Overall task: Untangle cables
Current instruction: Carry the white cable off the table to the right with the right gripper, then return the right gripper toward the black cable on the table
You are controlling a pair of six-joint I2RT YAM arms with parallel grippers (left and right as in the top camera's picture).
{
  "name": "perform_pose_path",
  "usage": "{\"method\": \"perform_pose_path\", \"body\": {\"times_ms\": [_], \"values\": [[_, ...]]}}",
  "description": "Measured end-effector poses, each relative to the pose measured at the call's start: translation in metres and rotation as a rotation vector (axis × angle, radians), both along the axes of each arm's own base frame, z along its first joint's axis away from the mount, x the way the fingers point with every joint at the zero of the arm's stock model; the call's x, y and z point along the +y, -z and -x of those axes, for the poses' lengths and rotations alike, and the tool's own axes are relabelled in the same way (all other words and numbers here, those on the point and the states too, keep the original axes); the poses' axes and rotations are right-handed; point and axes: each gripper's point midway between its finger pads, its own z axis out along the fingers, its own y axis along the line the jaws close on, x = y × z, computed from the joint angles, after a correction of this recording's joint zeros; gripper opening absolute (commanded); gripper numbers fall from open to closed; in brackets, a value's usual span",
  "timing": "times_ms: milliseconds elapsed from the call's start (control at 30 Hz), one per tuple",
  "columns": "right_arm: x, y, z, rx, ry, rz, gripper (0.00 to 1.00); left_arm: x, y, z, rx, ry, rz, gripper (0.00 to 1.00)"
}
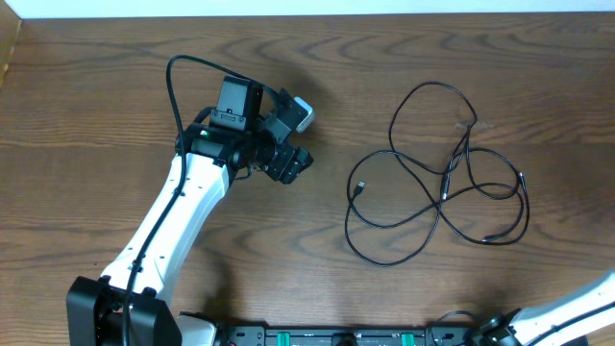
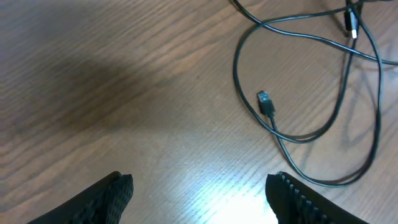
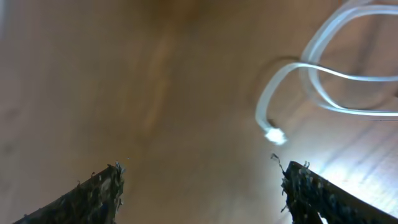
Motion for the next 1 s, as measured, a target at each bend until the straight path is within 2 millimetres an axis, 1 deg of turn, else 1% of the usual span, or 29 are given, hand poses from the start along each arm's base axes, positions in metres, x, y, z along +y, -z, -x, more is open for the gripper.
{"method": "perform_pose_path", "body": {"times_ms": [33,67,100,133,167,200,267,367,400,433,533,633,700,833,900,967,1000], "values": [[0.010,-0.013,-0.007,-0.019,-0.029,0.020,0.82,0.001,0.000,0.000,-0.001,-0.002,-0.003,0.74],[0.030,-0.033,-0.020,-0.046,-0.087,0.052,0.83,0.001,0.001,-0.001,-0.002,-0.005,-0.008,0.74],[0.048,-0.046,-0.029,-0.063,-0.135,0.072,0.85,0.003,0.001,-0.001,-0.005,-0.009,-0.016,0.74],[0.065,-0.056,-0.038,-0.070,-0.182,0.090,0.85,0.004,0.001,-0.002,-0.006,-0.012,-0.021,0.74],[0.089,-0.066,-0.048,-0.069,-0.243,0.107,0.86,0.005,0.002,-0.002,-0.008,-0.017,-0.029,0.74],[0.106,-0.070,-0.054,-0.059,-0.284,0.119,0.87,0.006,0.002,-0.003,-0.011,-0.021,-0.037,0.74],[0.150,-0.072,-0.067,-0.016,-0.388,0.135,0.90,0.009,0.003,-0.005,-0.016,-0.031,-0.053,0.74],[0.212,-0.061,-0.078,0.086,-0.538,0.152,0.95,0.012,0.004,-0.007,-0.022,-0.042,-0.071,0.74],[0.228,-0.059,-0.080,0.109,-0.576,0.161,0.99,0.013,0.005,-0.007,-0.024,-0.045,-0.076,0.73],[0.248,-0.055,-0.082,0.139,-0.623,0.172,0.99,0.014,0.005,-0.007,-0.024,-0.046,-0.079,0.74],[0.288,-0.045,-0.085,0.215,-0.688,0.230,0.99,0.015,0.006,-0.008,-0.024,-0.049,-0.084,0.74],[0.311,-0.026,-0.080,0.292,-0.697,0.248,0.99,0.014,0.011,-0.008,-0.010,-0.048,-0.089,0.74],[0.324,-0.008,-0.072,0.347,-0.688,0.226,0.99,0.014,0.017,-0.009,0.004,-0.048,-0.094,0.74],[0.337,0.025,-0.055,0.440,-0.652,0.184,0.99,0.015,0.029,-0.010,0.037,-0.047,-0.106,0.73],[0.348,0.040,-0.050,0.469,-0.651,0.178,0.99,0.015,0.035,-0.010,0.053,-0.047,-0.112,0.73],[0.366,0.050,-0.050,0.470,-0.675,0.188,0.99,0.015,0.039,-0.010,0.061,-0.046,-0.115,0.74],[0.369,0.051,-0.051,0.468,-0.679,0.190,0.99,0.015,0.039,-0.010,0.062,-0.046,-0.115,0.73]]}}
